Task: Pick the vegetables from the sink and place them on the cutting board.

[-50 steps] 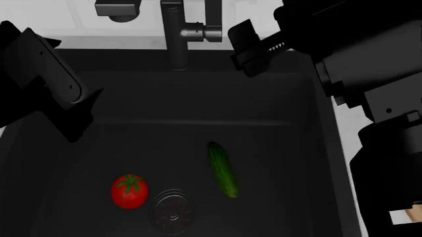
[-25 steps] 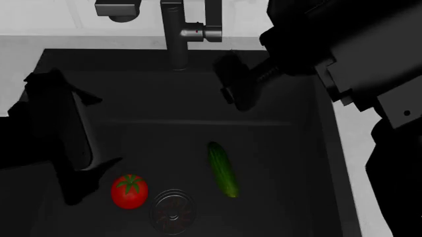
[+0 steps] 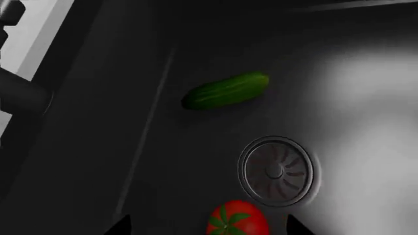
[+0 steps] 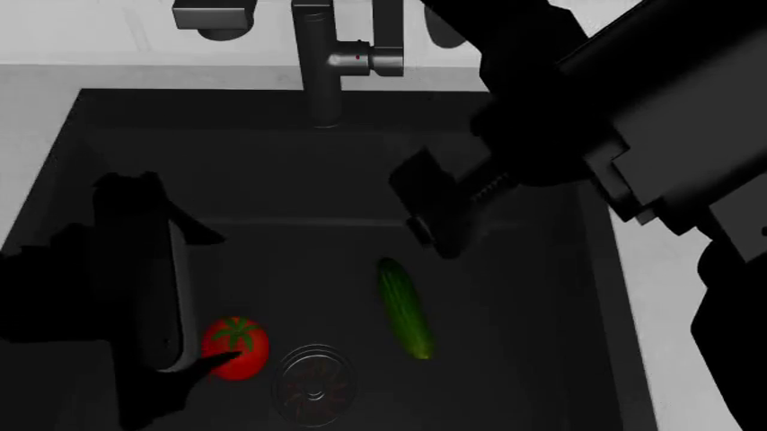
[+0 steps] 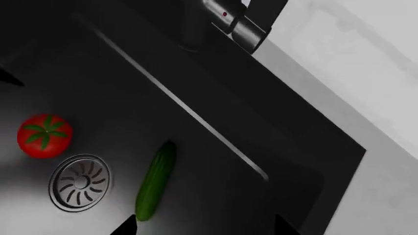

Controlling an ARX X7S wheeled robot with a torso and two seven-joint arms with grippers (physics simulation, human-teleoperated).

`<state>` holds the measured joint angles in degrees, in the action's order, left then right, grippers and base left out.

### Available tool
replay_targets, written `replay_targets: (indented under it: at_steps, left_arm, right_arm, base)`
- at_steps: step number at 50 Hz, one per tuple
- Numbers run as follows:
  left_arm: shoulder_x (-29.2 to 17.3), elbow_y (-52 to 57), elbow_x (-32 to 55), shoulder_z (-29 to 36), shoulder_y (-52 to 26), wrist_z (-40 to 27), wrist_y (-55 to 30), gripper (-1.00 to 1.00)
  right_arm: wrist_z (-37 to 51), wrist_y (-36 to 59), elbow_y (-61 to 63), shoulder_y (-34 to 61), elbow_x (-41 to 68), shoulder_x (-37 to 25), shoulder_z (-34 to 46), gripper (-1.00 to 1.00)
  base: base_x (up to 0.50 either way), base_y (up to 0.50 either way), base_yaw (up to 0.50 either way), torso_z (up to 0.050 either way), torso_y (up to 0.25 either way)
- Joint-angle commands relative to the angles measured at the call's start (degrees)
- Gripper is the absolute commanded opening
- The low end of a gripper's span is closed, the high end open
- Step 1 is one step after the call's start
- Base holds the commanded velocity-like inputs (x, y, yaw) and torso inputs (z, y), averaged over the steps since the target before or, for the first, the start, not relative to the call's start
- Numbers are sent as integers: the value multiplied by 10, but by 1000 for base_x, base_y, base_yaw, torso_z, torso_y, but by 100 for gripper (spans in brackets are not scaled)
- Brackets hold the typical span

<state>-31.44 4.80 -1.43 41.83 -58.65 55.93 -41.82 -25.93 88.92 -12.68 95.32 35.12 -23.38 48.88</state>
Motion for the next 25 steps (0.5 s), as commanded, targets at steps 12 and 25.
replay_targets:
  at_steps: [12, 25]
  left_arm:
    - [24, 7, 0, 18, 17, 24, -11, 100]
    - [35, -27, -3, 29, 21, 16, -1, 100]
  right_arm:
    - [16, 1, 16, -8, 41, -4, -7, 100]
    - [35, -13, 10, -12, 62, -11, -4, 100]
  base:
    - [0, 0, 0, 0, 0]
    - [0, 0, 0, 0, 0]
